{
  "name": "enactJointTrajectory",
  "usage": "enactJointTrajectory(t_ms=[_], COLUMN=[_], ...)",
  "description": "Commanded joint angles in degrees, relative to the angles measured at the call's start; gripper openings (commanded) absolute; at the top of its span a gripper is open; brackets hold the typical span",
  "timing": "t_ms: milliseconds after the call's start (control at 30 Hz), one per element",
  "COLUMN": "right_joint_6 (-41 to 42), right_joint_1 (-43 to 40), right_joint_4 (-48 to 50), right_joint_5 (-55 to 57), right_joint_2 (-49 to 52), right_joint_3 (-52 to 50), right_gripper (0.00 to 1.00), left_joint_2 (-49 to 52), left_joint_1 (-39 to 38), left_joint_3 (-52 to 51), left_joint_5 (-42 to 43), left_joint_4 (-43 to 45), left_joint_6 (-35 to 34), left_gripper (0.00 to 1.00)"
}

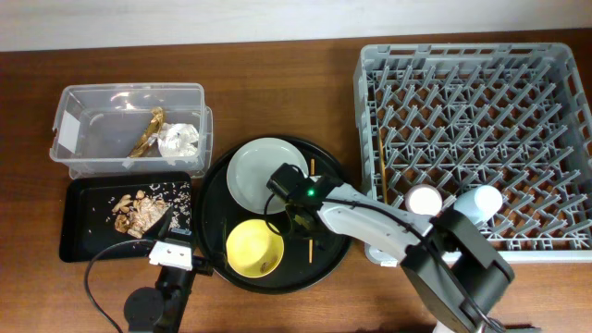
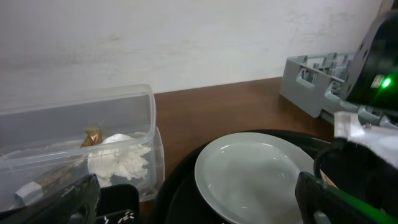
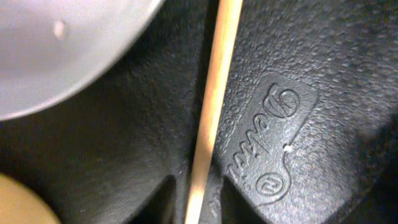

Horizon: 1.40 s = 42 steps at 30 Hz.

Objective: Sort waste into correct bins and load items into the dishwasher rack
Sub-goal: 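Grasp the wooden chopsticks with the right gripper and place them in the rack, then grasp the yellow bowl with the right gripper and place it in the rack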

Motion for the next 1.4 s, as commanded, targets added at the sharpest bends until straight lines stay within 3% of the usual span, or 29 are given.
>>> enactJointTrajectory(t_ms=[0,100,133,233,433,500,600,700,733,800,900,933,1033,1133,1300,1333,1367], right_joint_6=[0.26,0.26,0.2,-1.09,-19.06,-24.55,-27.91,-28.28,-28.28,-28.3,-26.67,-23.91,-14.51,-3.02,0.96,0.98,0.96], right_joint_1=[-0.26,-0.26,-0.28,-2.86,-17.44,-22.18,-29.16,-30.82,-30.67,-29.83,-24.92,-21.31,-6.99,5.73,8.9,8.9,8.9], right_joint_4=[-0.04,-0.52,-1.18,-5.55,-9.73,-8.57,-7.96,-7.04,-7.45,-8.68,-10.4,-11.58,-12.48,-5.49,2.23,2.38,2.34], right_joint_5=[0.48,-0.35,-0.09,-0.13,-0.13,-0.09,4.42,4.37,4.13,-0.94,-9.44,-11.67,-13.03,-7.89,-5.11,-5.33,-5.51], right_joint_2=[0.9,0.92,0.9,-2.75,-23.85,-26.53,-22.58,-16.35,-15.21,-15.1,-19.58,-21.33,-20.68,-16.92,-7.74,-5.92,-3.8], right_joint_3=[-0.46,-1.36,-1.36,0.11,7.41,7.69,7.67,7.67,7.67,7.74,7.93,7.93,7.1,2.12,-0.83,-0.83,-0.83], right_gripper=[0.14,0.12,0.05,0.04,0.04,0.04,0.04,0.05,0.15,0.2,0.48,0.52,0.53,0.53,0.52,0.5,0.36], left_joint_2=[-0.26,-0.26,-0.26,-0.26,-0.26,-0.26,-0.26,-0.26,-0.26,-0.26,-0.26,-0.26,-0.26,-0.26,-0.26,-0.26,-0.26], left_joint_1=[0.2,0.2,0.2,0.2,0.2,0.2,0.2,0.2,0.2,0.2,0.2,0.2,0.2,0.2,0.2,0.2,0.2], left_joint_3=[-0.39,-0.39,-0.39,-0.39,-0.39,-0.39,-0.39,-0.39,-0.39,-0.39,-0.39,-0.39,-0.39,-0.39,-0.39,-0.39,-0.39], left_joint_5=[0.59,0.59,0.59,0.59,0.59,0.59,0.59,0.59,0.59,0.59,0.59,0.59,0.59,0.59,0.59,0.59,0.59], left_joint_4=[0.04,0.04,0.04,0.04,0.04,0.04,0.04,0.04,0.04,0.04,0.04,0.04,0.04,0.04,0.04,0.04,0.04], left_joint_6=[0.68,0.68,0.68,0.68,0.66,0.68,0.68,0.66,0.66,0.68,0.68,0.66,0.68,0.66,0.68,0.68,0.68], left_gripper=[0.99,0.99,0.99,0.99,0.99,0.99,0.99,0.99,0.99,0.99,0.99,0.99,0.99,0.99,0.99,0.99,0.99])
